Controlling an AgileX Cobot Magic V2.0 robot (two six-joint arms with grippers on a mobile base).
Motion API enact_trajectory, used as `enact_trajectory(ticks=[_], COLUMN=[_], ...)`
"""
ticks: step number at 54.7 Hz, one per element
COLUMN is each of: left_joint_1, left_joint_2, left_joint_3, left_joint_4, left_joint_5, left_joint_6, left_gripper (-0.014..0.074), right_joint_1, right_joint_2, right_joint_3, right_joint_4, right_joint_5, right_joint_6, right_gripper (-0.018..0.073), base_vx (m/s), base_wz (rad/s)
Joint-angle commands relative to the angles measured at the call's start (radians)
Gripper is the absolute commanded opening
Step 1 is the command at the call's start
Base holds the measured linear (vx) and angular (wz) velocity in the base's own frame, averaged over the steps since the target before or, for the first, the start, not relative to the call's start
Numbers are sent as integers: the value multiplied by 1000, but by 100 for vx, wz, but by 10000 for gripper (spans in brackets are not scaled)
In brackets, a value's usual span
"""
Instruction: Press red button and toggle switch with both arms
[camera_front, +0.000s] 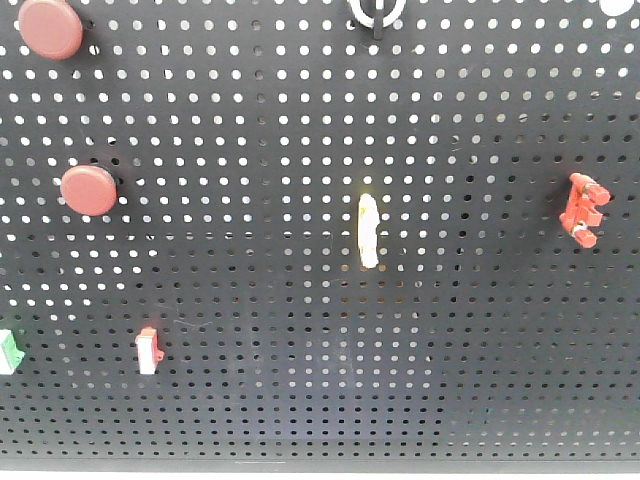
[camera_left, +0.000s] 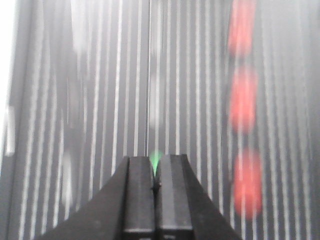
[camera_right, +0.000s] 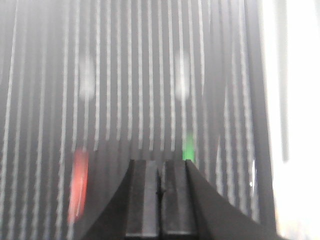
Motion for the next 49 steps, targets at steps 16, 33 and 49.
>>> enact_trajectory(ticks=[16,33,49], left_joint_1=[-6,-56,-239], left_joint_2=[384,552,753], left_joint_3=[-213,-345,-557], left_joint_4=[-86,-256,-269], left_joint_5=[21,-3,33], left_joint_6=[-10,80,132], left_gripper=[2,2,2], right_joint_1=[-5,-5,-5], right_joint_2=[342,364,364], right_joint_3=[-210,-209,-209], right_joint_4=[-3,48,48], right_joint_5=[-52,-108,-133], right_joint_6=[0,0,0], right_gripper=[0,0,0], base_vx=[0,0,0], base_wz=[0,0,0])
